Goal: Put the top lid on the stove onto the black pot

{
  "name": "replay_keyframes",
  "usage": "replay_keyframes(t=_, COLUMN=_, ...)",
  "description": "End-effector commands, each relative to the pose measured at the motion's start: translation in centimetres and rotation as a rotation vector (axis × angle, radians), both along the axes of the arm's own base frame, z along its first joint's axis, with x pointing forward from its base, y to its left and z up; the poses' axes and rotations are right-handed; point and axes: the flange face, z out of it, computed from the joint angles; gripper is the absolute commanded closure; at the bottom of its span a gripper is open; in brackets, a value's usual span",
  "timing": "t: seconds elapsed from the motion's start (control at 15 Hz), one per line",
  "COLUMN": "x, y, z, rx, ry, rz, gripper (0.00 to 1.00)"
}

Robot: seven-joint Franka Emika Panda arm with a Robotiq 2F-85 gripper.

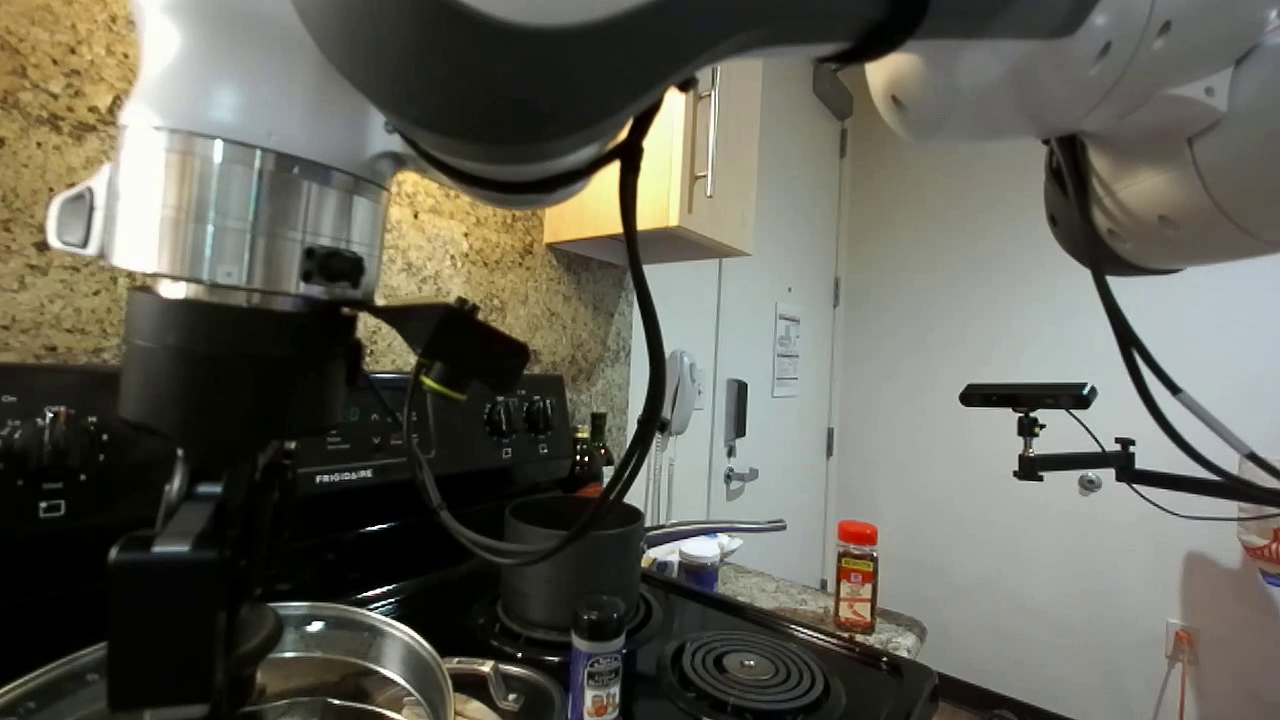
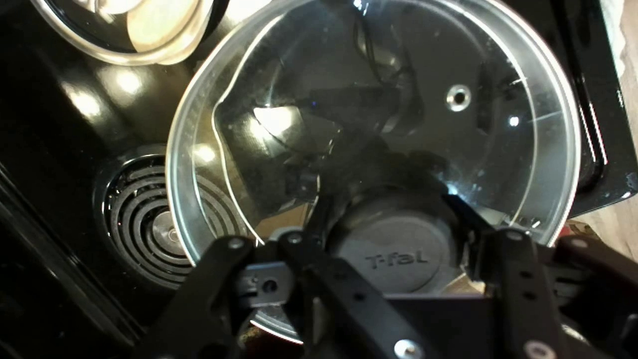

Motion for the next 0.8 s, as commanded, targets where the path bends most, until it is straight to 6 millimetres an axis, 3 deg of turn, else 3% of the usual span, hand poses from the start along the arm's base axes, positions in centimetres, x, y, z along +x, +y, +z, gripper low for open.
replay_keyframes(t=0.0, x=0.2, y=-0.6, z=0.6, rx=0.002, ry=0.026, rz=0.008, gripper=0.68)
replay_keyframes(t=0.73, x=0.8, y=-0.3, z=-0.7, rx=0.024, ry=0.067, rz=0.038, gripper=0.68)
